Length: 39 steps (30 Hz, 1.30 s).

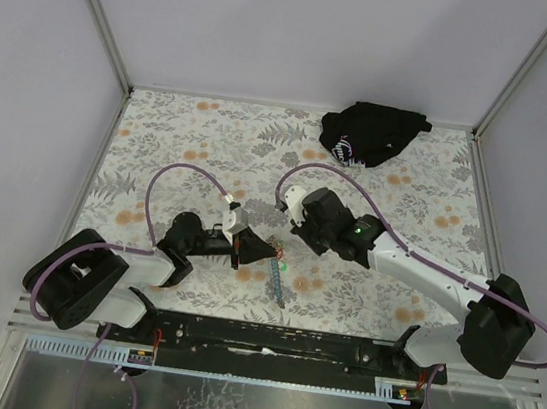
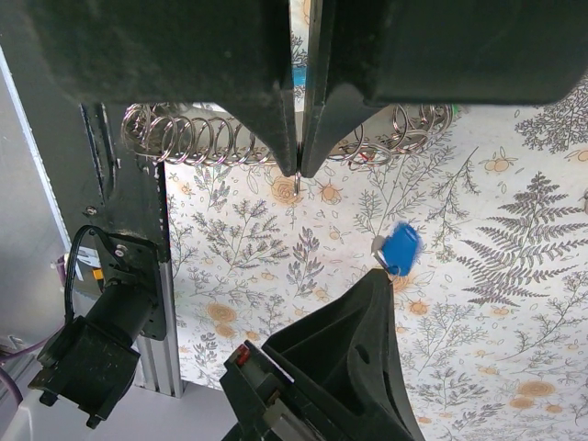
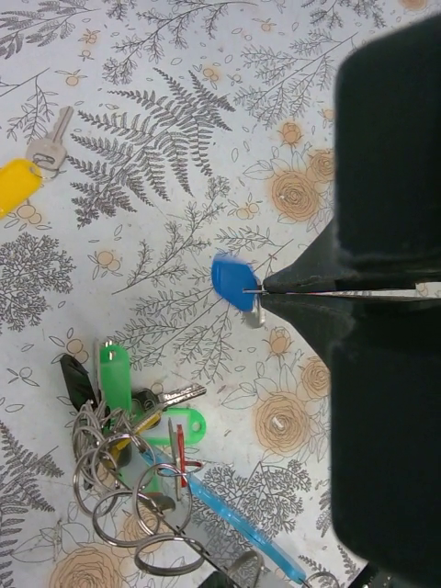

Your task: Put the keys on the keyring

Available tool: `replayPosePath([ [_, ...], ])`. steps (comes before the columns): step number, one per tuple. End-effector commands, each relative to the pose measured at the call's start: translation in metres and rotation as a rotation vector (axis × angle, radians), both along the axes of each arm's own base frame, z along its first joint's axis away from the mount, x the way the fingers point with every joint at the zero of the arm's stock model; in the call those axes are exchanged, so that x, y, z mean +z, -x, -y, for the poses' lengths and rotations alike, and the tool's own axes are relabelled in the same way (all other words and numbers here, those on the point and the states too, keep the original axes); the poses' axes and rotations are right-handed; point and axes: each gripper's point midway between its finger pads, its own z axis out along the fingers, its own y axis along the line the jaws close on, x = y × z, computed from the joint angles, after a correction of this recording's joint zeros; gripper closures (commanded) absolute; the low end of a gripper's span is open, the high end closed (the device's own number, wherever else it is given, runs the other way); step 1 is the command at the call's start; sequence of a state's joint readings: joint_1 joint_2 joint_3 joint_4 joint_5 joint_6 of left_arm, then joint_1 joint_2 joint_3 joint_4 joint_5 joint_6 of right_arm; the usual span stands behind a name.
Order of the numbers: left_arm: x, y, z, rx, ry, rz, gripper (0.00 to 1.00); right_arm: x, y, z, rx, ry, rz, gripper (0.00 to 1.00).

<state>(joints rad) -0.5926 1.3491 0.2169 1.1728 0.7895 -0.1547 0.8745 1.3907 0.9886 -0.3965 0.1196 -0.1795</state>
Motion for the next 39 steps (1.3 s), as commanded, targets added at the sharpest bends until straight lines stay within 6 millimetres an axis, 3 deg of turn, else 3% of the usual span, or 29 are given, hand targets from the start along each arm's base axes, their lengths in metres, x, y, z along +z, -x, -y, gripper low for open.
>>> replayPosePath([
  [1,0.019,-0.008,0.003,0.014,0.045,0.079,1.00,0.015,0.002,-0.003,-0.001,-0.024,0.017,1.00],
  [5,0.020,-0.006,0.003,0.003,0.050,0.081,1.00,0.024,0.031,-0.027,0.216,-0.174,-0.018,1.00],
  [12,0.023,-0.001,0.004,-0.027,0.057,0.087,1.00,0.031,0.050,-0.036,0.369,-0.264,0.015,1.00],
  [18,0.028,0.005,0.005,-0.059,0.080,0.085,1.00,0.025,0.057,-0.040,0.422,-0.280,0.006,1.00],
  [28,0.028,0.010,0.006,-0.093,0.089,0.081,1.00,0.031,0.074,-0.049,0.538,-0.347,-0.001,1.00],
  [39,0.027,0.011,0.008,-0.107,0.086,0.073,1.00,0.030,0.077,-0.053,0.563,-0.352,-0.031,1.00],
])
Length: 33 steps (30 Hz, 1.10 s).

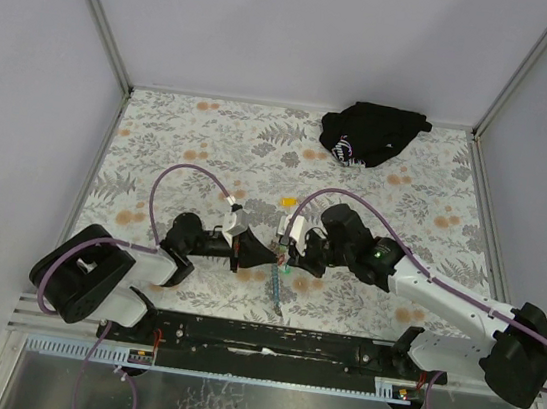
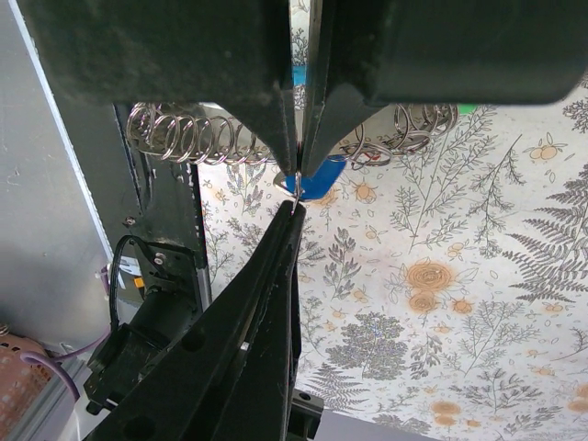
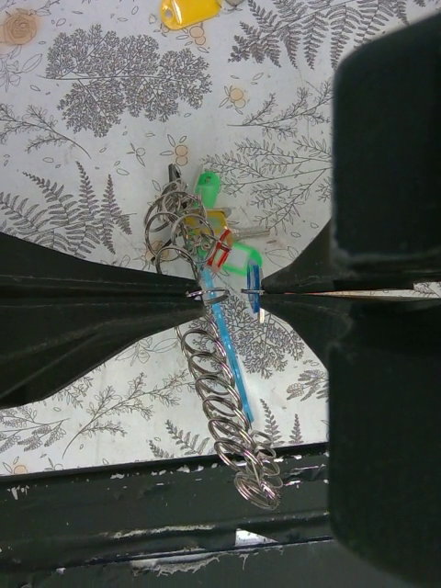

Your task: Put the keys on the keyring

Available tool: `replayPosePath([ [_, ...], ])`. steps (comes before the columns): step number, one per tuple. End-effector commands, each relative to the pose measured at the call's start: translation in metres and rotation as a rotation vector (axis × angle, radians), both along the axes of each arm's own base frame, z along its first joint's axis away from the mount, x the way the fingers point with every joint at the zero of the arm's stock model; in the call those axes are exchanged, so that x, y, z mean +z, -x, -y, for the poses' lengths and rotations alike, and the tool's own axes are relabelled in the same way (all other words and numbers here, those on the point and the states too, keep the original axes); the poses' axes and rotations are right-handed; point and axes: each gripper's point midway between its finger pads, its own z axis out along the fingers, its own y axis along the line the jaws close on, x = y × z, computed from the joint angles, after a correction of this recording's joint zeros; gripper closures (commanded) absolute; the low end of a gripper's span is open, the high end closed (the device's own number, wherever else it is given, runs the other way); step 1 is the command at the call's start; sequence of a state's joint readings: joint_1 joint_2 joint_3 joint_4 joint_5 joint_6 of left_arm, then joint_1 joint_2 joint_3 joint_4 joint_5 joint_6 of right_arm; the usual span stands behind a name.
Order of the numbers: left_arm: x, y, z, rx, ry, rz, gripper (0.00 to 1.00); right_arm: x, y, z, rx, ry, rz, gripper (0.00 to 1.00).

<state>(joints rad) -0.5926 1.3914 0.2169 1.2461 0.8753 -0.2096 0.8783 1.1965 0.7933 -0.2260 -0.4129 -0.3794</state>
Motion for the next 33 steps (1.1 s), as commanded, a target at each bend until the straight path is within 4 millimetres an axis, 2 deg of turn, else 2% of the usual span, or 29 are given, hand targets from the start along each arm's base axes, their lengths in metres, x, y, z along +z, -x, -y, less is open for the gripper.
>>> replayPosePath([
  [1,0.0257,-0.0031,0.0042,-0.019,0.068,0.096,1.00,0.0141,0.0003,-0.0113,0.042,-0.052,0.028,1.00],
  [33,0.0248,0.0001,0.0074,-0.062,0.067,0.084,1.00,0.0168,-0.0016,-0.0184,0.043,-0.053,0.000,1.00],
])
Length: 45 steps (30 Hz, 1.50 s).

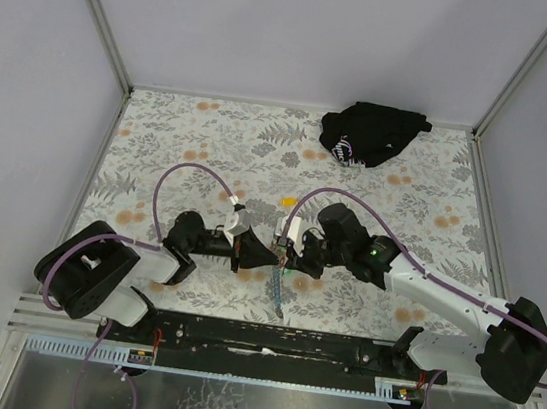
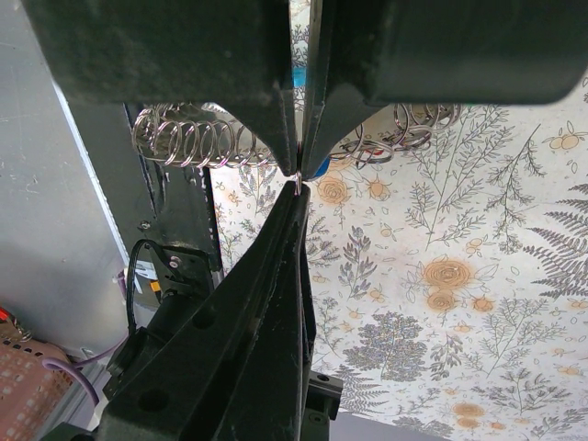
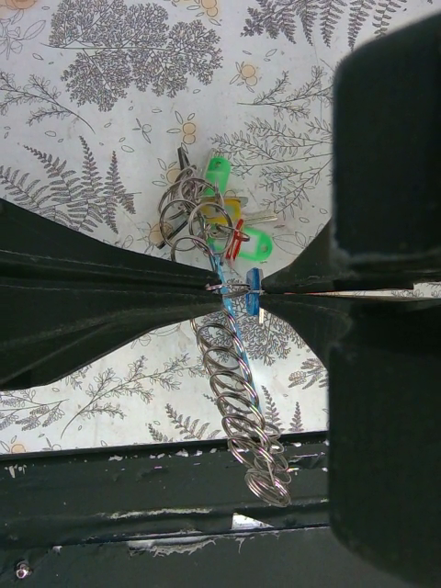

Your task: Put the keys on the keyring

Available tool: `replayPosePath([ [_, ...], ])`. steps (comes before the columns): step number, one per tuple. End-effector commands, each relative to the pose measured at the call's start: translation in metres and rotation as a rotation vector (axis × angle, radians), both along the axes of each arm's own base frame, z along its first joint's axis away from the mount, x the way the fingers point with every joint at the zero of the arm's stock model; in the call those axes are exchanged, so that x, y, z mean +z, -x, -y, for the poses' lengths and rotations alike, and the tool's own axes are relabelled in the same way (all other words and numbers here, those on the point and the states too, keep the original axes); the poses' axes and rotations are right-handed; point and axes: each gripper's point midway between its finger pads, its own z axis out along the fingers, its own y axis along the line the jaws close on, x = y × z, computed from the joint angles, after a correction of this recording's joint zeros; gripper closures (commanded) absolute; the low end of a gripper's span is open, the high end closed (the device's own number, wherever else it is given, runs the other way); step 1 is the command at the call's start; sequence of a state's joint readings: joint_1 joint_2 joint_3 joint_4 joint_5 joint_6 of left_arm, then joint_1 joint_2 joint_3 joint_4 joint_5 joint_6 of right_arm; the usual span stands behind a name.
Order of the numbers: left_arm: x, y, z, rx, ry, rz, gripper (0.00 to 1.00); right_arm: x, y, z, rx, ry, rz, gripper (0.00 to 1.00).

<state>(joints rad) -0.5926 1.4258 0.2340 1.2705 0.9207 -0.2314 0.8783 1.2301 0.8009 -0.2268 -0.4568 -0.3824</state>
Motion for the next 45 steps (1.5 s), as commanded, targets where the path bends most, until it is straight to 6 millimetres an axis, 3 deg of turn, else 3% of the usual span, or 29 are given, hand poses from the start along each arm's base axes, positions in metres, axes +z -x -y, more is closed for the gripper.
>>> replayPosePath([
  [1,0.025,-0.004,0.004,-0.014,0.066,0.097,1.00,0.022,-0.007,-0.013,0.007,-0.053,0.034,1.00],
  [23,0.021,0.000,0.008,-0.056,0.052,0.083,1.00,0.035,-0.005,-0.016,0.015,-0.091,0.045,1.00],
  [45,0.011,0.005,0.015,-0.101,-0.004,0.075,1.00,0.062,-0.014,-0.011,-0.051,-0.130,0.102,1.00],
])
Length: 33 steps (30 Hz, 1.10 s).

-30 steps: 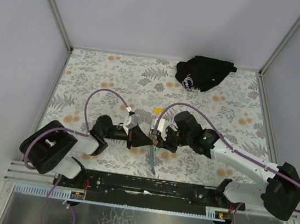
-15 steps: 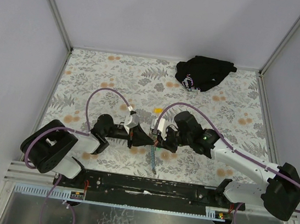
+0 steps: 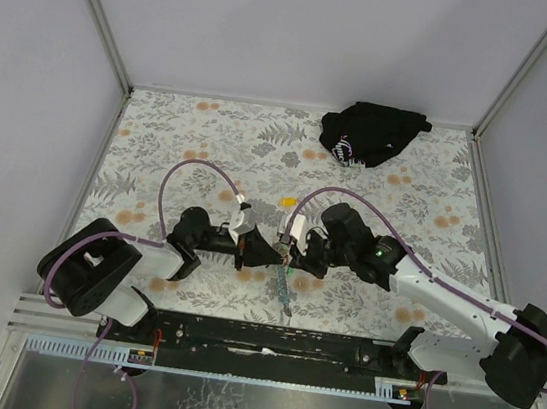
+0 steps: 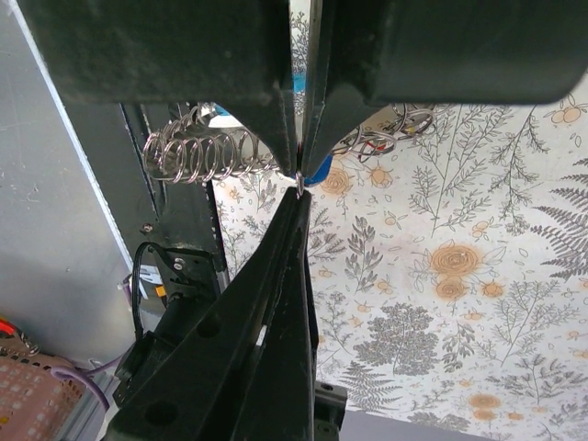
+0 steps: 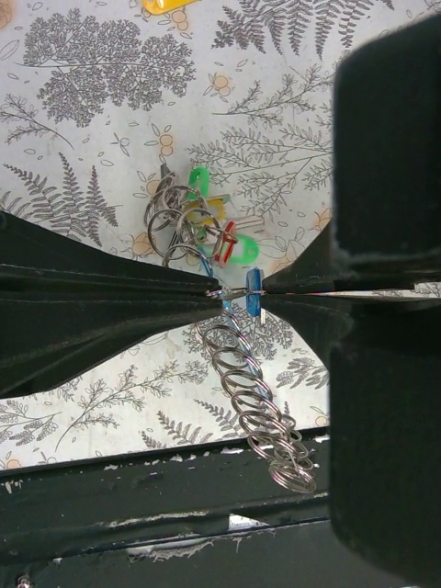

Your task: Put the keys on the keyring

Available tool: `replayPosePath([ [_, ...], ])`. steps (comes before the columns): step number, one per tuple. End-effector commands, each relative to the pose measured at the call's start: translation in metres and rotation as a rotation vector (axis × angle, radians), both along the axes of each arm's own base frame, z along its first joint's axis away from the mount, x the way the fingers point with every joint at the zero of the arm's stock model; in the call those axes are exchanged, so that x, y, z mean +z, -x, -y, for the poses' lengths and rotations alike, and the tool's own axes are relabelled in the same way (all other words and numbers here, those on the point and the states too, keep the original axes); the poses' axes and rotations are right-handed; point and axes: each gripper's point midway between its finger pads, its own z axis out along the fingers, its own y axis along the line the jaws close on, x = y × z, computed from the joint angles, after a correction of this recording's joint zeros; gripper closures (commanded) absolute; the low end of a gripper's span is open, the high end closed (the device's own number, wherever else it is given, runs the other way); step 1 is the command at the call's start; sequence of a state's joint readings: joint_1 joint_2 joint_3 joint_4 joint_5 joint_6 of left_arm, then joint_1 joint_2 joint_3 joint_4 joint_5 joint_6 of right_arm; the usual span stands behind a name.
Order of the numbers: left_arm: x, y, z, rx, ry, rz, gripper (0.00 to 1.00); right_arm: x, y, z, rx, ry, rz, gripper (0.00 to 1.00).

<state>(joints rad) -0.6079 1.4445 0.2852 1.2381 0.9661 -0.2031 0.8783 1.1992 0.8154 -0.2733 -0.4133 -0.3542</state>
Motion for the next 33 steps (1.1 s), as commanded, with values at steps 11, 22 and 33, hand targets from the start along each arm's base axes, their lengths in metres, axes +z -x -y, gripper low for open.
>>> replayPosePath([
  [11,0.008,0.003,0.009,-0.038,0.001,0.052,1.00,0.056,-0.005,-0.025,0.041,-0.157,0.073,1.00],
  [22,0.016,0.006,0.010,-0.036,0.034,0.062,1.00,0.047,-0.006,-0.030,0.057,-0.139,0.048,1.00],
  [33,0.014,0.006,0.011,-0.031,0.032,0.060,1.00,0.056,0.004,-0.033,0.151,-0.193,0.090,1.00],
])
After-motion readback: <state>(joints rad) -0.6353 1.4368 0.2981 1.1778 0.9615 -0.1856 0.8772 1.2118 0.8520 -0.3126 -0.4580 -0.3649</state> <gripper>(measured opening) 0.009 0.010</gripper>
